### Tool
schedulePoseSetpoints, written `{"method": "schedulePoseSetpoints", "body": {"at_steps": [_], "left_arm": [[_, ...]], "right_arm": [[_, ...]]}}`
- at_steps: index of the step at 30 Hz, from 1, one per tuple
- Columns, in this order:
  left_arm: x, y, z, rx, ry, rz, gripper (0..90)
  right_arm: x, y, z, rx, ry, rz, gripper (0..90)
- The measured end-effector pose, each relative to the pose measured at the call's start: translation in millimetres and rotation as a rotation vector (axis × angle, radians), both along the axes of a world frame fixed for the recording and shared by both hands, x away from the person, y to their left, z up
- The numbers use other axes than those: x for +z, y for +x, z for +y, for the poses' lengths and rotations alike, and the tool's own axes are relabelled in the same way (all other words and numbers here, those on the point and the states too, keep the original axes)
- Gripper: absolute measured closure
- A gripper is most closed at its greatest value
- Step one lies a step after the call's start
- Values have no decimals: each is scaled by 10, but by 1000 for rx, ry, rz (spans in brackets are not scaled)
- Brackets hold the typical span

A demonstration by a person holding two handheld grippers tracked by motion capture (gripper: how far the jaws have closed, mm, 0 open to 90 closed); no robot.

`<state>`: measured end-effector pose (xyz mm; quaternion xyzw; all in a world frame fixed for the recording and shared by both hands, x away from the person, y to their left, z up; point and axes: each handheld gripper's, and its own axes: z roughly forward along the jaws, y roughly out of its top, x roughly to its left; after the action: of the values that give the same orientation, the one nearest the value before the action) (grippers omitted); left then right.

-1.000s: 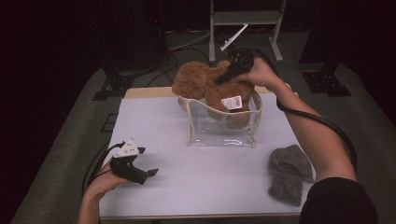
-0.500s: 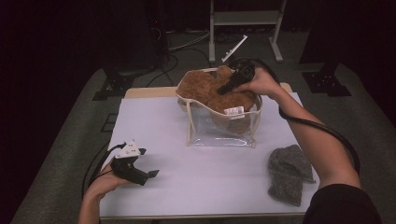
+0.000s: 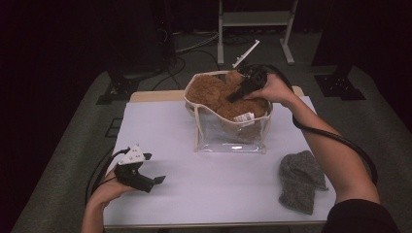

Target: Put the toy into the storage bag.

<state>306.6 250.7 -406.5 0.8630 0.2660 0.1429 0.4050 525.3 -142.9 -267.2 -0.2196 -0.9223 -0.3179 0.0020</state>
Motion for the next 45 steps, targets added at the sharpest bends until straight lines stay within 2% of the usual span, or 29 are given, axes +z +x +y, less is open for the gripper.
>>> {"method": "schedulePoseSetpoints", "body": {"at_steps": [4,10,13,18,21,23,29,33,35,37,39,40,42,45], "left_arm": [[2,-6,2,-3,-3,-1,31],[-2,-16,39,6,-23,0,31],[9,-9,33,-8,-23,-5,31],[1,9,49,-2,-34,-3,31],[4,16,50,-5,-28,-2,31],[11,8,52,-6,-38,-3,31],[49,-8,67,-5,-48,-16,31],[56,-9,77,0,-52,-18,31],[53,-3,78,0,-47,-18,31],[52,2,82,0,-46,-20,31],[46,6,92,4,-57,-15,31],[43,8,95,5,-56,-13,31],[36,9,97,3,-50,-12,31],[39,7,104,3,-51,-14,31]], "right_arm": [[-21,-27,-21,-7,4,-3,469],[-38,-43,11,-11,-41,-36,432],[-2,-37,-12,-20,-3,-38,427],[53,-20,55,-3,28,-55,427],[97,6,142,3,69,-69,417],[118,27,225,7,103,-72,411],[136,66,392,18,155,-86,405],[122,91,456,18,155,-96,414],[98,105,458,11,137,-101,509],[53,125,451,4,104,-86,613],[-9,127,445,9,72,-60,696],[-66,131,443,8,41,-40,717],[-130,125,420,10,21,-17,696],[-83,90,313,2,62,-25,635]]}}
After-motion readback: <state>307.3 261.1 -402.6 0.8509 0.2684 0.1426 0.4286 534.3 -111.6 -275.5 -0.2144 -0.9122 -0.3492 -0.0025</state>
